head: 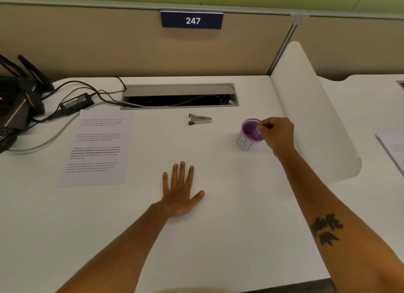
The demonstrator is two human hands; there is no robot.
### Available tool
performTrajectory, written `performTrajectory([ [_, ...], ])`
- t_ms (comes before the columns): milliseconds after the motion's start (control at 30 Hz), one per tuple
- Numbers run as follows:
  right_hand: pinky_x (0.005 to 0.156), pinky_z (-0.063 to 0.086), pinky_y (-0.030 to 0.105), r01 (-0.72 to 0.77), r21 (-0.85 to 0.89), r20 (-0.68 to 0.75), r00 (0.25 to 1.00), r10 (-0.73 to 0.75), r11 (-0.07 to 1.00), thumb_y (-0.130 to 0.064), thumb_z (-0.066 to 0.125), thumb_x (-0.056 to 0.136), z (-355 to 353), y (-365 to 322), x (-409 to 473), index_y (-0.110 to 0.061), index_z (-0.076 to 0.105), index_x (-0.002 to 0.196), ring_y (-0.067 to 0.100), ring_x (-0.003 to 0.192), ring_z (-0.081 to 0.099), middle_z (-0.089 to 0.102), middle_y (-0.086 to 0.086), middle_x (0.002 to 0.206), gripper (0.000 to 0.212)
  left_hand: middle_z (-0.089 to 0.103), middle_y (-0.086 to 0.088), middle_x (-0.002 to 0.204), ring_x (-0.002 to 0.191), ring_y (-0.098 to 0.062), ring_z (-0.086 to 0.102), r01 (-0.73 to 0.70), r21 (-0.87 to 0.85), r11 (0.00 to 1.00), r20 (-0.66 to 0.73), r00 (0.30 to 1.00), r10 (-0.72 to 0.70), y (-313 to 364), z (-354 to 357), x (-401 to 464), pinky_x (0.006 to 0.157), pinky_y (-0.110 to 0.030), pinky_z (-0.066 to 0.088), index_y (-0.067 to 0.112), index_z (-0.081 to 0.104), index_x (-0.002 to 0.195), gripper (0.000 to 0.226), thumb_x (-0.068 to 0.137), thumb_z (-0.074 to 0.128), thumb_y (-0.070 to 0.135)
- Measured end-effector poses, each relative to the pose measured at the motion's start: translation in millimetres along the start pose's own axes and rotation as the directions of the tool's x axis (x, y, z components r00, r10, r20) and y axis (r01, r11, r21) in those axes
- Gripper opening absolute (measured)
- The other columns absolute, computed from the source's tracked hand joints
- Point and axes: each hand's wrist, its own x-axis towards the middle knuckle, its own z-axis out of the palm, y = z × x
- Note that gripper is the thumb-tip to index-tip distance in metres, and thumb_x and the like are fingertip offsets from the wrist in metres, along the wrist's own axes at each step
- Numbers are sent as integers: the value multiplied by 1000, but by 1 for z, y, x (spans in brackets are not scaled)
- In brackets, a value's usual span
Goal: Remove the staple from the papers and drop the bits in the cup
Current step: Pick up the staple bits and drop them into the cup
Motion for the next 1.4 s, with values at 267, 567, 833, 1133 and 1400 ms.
performTrajectory([
  [267, 70, 50, 23, 165, -196, 15, 986, -165, 967, 4, 66, 85, -1, 0, 7, -5, 83, 88, 28, 78, 74, 81, 12, 87, 19, -49, -3, 160, 146, -25, -47, 0, 1, 1000, 11, 1000, 0, 0, -1, 1, 120, -57, -26, 28, -34, 157, 107, 70, -11, 86],
  [567, 80, 59, 31, 170, -163, -9, 985, -173, 972, 0, 75, 87, -1, -1, 6, -3, 81, 93, 27, 85, 74, 80, 14, 94, 9, -49, -4, 160, 147, -26, -47, -3, 0, 1000, 17, 1000, 3, 0, -2, 1, 121, -58, -25, 27, -34, 156, 109, 68, -15, 87],
  [833, 76, 56, 25, 198, -105, -86, 974, -207, 975, -4, 75, 87, -4, 3, -3, -6, 82, 93, 24, 82, 74, 81, 11, 92, 10, -49, -4, 160, 147, -25, -47, -3, 2, 1000, 15, 1000, 3, 1, -3, 0, 121, -57, -25, 28, -35, 156, 109, 67, -15, 87],
  [1133, 75, 60, 29, -25, 272, -157, 985, 70, 962, -6, 76, 87, 12, 27, -87, -15, 80, 96, 19, 78, 75, 78, 2, 90, 13, -49, -4, 160, 148, -26, -45, 5, 18, 1000, 8, 1000, -6, 0, -2, 1, 121, -57, -25, 27, -34, 157, 105, 72, -13, 86],
  [1400, 110, 41, 55, -62, -333, 55, 995, 85, 941, -44, 67, 95, 70, 68, -162, -10, 54, 144, 40, 142, 39, 44, 16, 155, 61, -48, -4, 161, 148, -26, -46, 0, 4, 1000, 3, 1000, 0, 0, -1, 2, 121, -57, -25, 27, -33, 157, 112, 65, -18, 88],
])
